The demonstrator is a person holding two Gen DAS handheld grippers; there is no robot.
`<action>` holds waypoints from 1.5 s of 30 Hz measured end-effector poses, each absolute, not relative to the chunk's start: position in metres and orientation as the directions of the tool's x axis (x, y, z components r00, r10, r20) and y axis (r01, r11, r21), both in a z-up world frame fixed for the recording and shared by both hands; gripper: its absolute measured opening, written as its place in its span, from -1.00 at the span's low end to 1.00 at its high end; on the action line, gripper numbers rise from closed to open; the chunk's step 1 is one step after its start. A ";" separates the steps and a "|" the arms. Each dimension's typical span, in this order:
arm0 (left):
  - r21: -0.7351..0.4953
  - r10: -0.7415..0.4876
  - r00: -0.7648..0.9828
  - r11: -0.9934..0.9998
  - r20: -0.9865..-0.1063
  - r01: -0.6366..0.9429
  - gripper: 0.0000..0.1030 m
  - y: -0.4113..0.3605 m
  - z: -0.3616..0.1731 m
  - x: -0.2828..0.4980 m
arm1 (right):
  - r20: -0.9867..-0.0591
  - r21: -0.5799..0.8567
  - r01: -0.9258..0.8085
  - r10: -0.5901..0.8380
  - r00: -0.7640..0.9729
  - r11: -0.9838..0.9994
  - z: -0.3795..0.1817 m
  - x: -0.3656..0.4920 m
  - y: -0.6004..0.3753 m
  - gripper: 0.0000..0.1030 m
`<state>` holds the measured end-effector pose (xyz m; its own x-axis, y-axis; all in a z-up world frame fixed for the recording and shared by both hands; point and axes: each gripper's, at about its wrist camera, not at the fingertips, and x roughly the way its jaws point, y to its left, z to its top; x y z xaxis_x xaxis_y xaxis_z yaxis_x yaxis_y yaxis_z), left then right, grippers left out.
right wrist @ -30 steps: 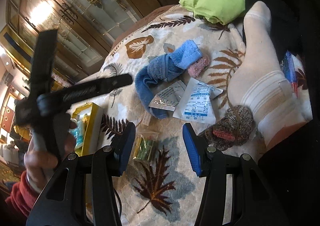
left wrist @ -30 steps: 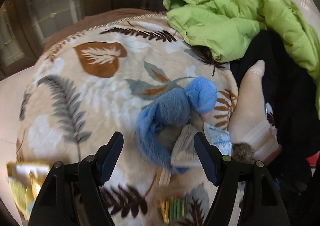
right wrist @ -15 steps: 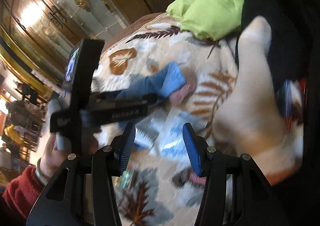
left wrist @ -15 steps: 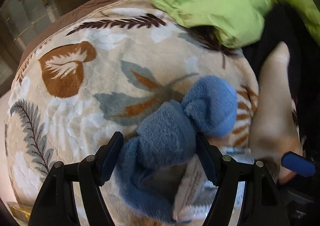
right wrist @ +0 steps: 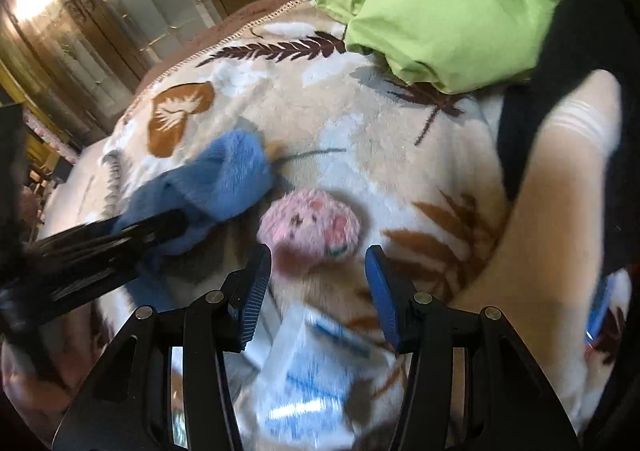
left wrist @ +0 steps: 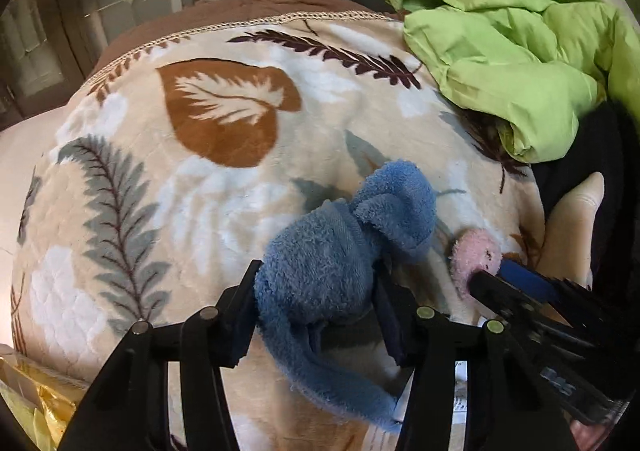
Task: Organize soft objects
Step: 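Grasp the blue plush toy with left tool while right tool grasps pink plush ball, then carry both plush items over the box and open both tools to drop them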
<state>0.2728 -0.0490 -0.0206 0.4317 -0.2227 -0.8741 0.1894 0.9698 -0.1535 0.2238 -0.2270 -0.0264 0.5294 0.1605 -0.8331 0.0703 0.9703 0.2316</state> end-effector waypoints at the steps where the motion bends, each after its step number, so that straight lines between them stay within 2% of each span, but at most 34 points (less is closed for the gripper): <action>1: -0.156 -0.224 0.432 0.970 -0.874 0.187 0.01 -0.049 -0.020 0.272 | -0.836 0.215 0.061 0.152 0.527 0.975 -0.030 0.229 -0.222 -0.04; 6: -0.153 -0.219 0.433 0.972 -0.874 0.180 0.01 -0.048 -0.020 0.264 | -0.850 0.085 0.010 0.067 0.523 0.996 -0.040 0.245 -0.196 -0.04; 8: -0.160 -0.222 0.431 0.971 -0.875 0.175 0.01 -0.046 -0.021 0.264 | -0.846 0.076 -0.020 0.075 0.528 0.997 -0.041 0.250 -0.190 -0.04; 10: -0.177 -0.231 0.424 0.970 -0.876 0.164 0.01 -0.041 -0.021 0.263 | -0.840 0.084 -0.027 0.085 0.536 0.996 -0.041 0.250 -0.189 -0.43; 11: -0.187 -0.237 0.423 0.970 -0.875 0.157 0.01 -0.038 -0.021 0.262 | -0.835 0.091 -0.023 0.089 0.543 0.996 -0.040 0.249 -0.190 -0.45; 13: -0.199 -0.244 0.424 0.969 -0.872 0.149 0.01 -0.035 -0.018 0.258 | -0.828 0.122 -0.014 0.109 0.550 0.992 -0.038 0.244 -0.195 -0.62; 23: -0.261 -0.281 0.472 0.959 -0.836 0.109 0.01 -0.002 0.020 0.218 | -0.768 0.244 -0.063 0.232 0.597 0.968 -0.001 0.178 -0.205 -0.63; 35: -0.312 -0.313 0.537 0.945 -0.784 0.096 0.01 0.057 0.076 0.139 | -0.725 0.308 -0.206 0.369 0.582 0.929 0.027 0.104 -0.147 -0.62; 45: -0.252 -0.200 0.574 0.968 -0.794 -0.011 0.01 0.151 0.100 0.051 | -0.708 0.316 -0.424 0.509 0.490 0.848 0.048 0.052 -0.053 -0.62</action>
<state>0.0512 0.1508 0.0999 0.5744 -0.1999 -0.7938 -0.0113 0.9677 -0.2518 0.0515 -0.0526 0.0479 0.4900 0.5090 -0.7077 -0.4243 0.8484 0.3164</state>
